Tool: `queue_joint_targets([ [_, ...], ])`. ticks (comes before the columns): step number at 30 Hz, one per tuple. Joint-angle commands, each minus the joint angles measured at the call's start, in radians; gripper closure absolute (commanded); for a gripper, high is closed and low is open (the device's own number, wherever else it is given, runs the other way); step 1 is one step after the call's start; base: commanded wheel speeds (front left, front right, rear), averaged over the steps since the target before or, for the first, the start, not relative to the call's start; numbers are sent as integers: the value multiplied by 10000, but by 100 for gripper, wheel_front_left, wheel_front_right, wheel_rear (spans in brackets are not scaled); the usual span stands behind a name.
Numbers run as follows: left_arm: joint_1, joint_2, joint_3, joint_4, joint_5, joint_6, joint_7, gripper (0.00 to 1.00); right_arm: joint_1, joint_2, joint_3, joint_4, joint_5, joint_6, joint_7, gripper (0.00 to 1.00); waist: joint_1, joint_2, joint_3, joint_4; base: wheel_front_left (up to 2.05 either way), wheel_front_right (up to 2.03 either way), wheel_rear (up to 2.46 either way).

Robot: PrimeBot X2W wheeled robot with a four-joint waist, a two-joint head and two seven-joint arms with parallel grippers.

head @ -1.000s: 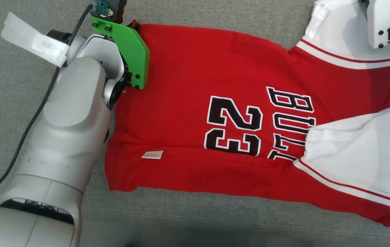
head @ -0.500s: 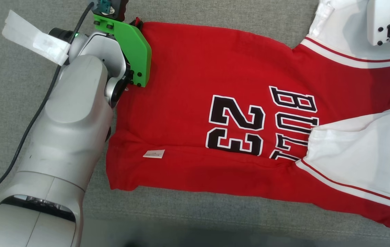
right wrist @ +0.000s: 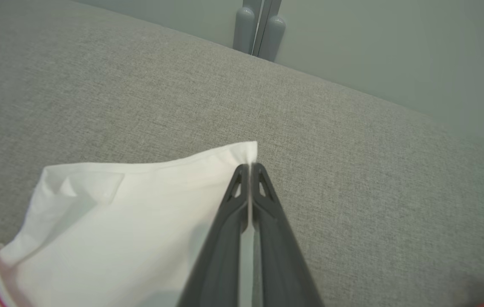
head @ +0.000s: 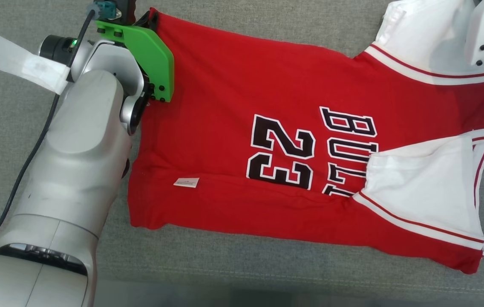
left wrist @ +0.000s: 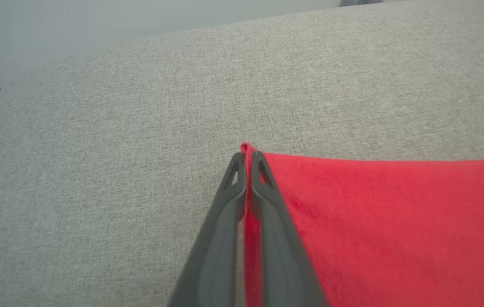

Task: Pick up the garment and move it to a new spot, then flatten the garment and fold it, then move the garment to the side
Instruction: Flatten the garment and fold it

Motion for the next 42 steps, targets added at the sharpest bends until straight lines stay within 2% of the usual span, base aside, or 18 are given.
queue_joint_targets([
  [1,102,120,-2,5,-39,82,-79,100,227,-31,-43,-117,154,-20,-159,100,0,0,-182,-71,0,0,0],
  [7,530,276,-327,-166,167,-53,-184,100,1286,-249,105,-1355,1259,-20,-554,100,0,0,-606,-163,0,0,0],
  [13,1333,617,-711,-843,462,-26,-564,100,2931,-933,168,-3448,2376,-19,-591,100,0,0,-1150,-275,0,0,0],
  [17,2097,949,-986,-1530,665,91,-807,100,4314,-1560,-70,-4803,2867,-19,-392,100,0,0,-1515,-371,0,0,0],
  [22,3064,1454,-1296,-2507,944,235,-960,100,5965,-1928,-684,-5946,3329,-19,-33,100,0,0,-1923,-523,0,0,0],
  [34,4626,2397,-1827,-4009,1453,649,-1308,100,8320,-1441,-1504,-7279,3815,-16,777,100,0,0,-2466,-813,0,0,0],
  [42,5473,2747,-1943,-4069,1402,862,-1671,100,9275,-1122,-1908,-7824,4315,-13,1608,100,0,0,-2717,-918,0,0,0],
])
